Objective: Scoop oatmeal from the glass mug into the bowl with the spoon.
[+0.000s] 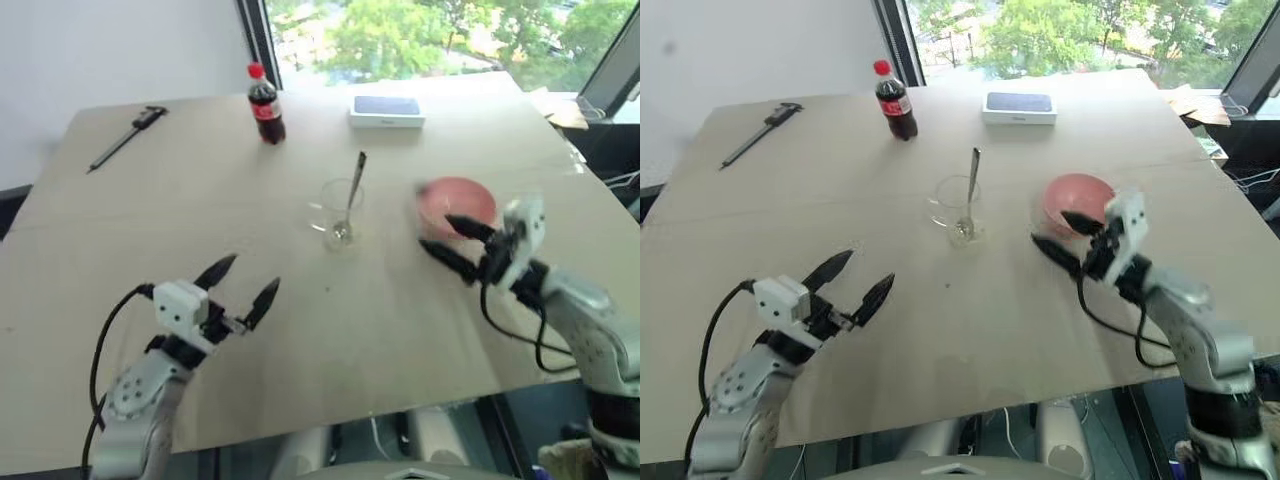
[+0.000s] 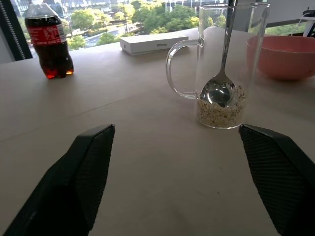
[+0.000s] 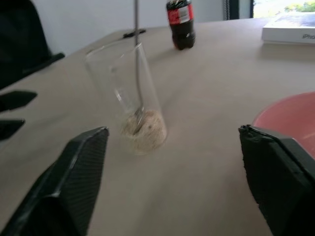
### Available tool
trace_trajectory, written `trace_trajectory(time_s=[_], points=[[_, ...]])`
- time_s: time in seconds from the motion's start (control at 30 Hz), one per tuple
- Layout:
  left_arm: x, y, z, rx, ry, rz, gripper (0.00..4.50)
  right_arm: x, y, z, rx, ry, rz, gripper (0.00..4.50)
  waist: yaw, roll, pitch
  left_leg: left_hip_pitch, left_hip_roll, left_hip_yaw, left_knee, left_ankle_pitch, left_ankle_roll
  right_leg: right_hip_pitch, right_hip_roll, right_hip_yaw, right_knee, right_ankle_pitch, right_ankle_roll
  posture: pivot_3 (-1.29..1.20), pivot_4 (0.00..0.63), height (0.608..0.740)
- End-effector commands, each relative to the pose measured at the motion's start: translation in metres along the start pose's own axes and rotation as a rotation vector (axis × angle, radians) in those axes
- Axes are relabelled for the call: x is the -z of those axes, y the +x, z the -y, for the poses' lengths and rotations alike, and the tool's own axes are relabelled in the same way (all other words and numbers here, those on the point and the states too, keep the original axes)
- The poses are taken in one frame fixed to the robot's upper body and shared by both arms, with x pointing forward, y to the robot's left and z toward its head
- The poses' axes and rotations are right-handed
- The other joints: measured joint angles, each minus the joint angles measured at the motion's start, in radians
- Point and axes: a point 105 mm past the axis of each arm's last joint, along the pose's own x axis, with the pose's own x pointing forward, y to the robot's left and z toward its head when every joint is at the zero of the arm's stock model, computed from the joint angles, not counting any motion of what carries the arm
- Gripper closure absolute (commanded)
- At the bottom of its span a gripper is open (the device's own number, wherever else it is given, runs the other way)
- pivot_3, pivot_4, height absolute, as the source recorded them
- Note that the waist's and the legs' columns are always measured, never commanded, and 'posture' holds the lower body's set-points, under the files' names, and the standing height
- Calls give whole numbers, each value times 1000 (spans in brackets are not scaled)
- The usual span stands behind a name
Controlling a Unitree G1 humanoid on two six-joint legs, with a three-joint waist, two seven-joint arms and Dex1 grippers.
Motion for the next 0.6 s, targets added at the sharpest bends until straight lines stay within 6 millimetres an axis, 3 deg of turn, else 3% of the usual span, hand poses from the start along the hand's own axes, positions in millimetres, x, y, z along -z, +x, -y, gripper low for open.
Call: trace_trajectory(time_s=[0.03, 0.17, 0.27, 0.6], points=[[-15, -8, 0, -31, -2, 19, 0, 1, -11, -18, -54, -98, 10, 61, 8, 0, 0, 3, 0, -1, 0, 0, 0, 4, 0, -1, -1, 0, 0, 0, 150, 740], [3, -21, 9, -63, -4, -98, 0, 42, -31, -18, 1, -119, -73, 61, 14, -1, 0, 12, 3, -3, -1, -1, 1, 17, 3, -5, -10, -2, 3, 0, 150, 740], [14, -28, 21, -46, -49, -145, 0, 61, -39, -16, 16, -105, -88, 61, 14, -1, 0, 12, 3, -3, -1, -1, 1, 17, 3, -4, -11, -2, 3, 0, 150, 740], [26, -32, 29, -58, -13, -171, 0, 76, -52, -3, 28, -148, -109, 61, 17, -1, 0, 12, 3, -5, -1, -1, 1, 17, 2, -6, -11, -1, 0, 0, 150, 740]])
